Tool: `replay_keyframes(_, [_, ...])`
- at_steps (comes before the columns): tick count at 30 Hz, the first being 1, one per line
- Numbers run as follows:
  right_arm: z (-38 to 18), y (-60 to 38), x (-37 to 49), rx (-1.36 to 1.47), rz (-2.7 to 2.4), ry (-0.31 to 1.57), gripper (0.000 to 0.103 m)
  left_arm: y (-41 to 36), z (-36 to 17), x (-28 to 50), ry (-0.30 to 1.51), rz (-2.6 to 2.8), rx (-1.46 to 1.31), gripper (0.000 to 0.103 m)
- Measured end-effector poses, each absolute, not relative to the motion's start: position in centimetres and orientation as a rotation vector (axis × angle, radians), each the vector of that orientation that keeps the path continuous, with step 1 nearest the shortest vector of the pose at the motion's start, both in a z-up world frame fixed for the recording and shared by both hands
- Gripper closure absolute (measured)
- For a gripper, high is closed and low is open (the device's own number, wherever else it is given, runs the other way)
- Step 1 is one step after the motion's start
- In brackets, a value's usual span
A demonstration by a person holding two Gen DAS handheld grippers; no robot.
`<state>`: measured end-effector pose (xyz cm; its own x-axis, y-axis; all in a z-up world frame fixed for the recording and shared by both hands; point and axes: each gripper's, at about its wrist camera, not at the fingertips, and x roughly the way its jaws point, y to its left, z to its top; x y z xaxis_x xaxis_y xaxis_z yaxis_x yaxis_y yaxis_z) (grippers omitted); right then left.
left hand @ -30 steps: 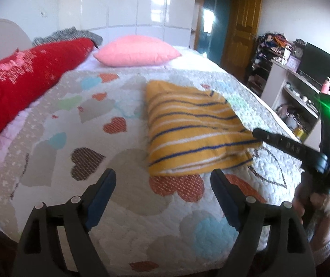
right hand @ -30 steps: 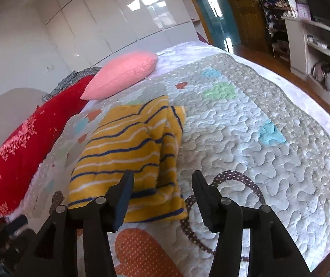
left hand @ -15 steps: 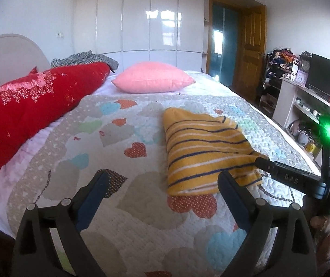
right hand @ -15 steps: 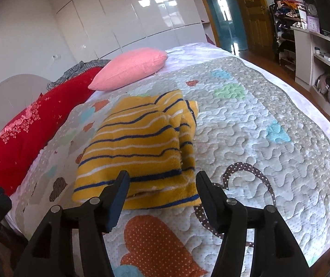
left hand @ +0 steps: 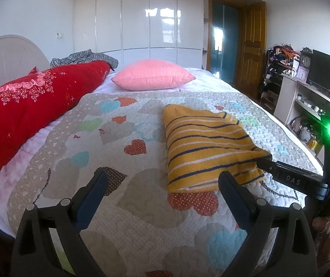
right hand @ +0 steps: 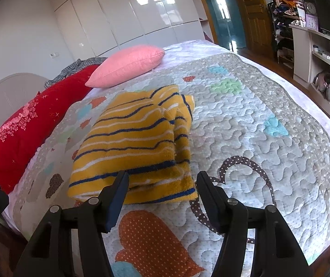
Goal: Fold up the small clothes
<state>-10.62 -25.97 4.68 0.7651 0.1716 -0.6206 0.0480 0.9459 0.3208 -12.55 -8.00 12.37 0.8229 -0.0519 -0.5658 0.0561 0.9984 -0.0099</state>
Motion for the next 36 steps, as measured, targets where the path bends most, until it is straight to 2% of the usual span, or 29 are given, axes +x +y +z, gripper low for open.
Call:
replay_keyframes(17, [4.1, -25.6, -11.8, 0.276, 0.025, 0.717, 0.034, -8.9, 8.9, -11.0, 0.781, -0.031, 0.111, 0.007])
replay_keyframes(36, [3.1, -21.1, -11.4, 0.142, 0.062, 0.777, 0.032, -4.8, 7.7, -10.9, 0.802, 0.015, 0.026, 0.007])
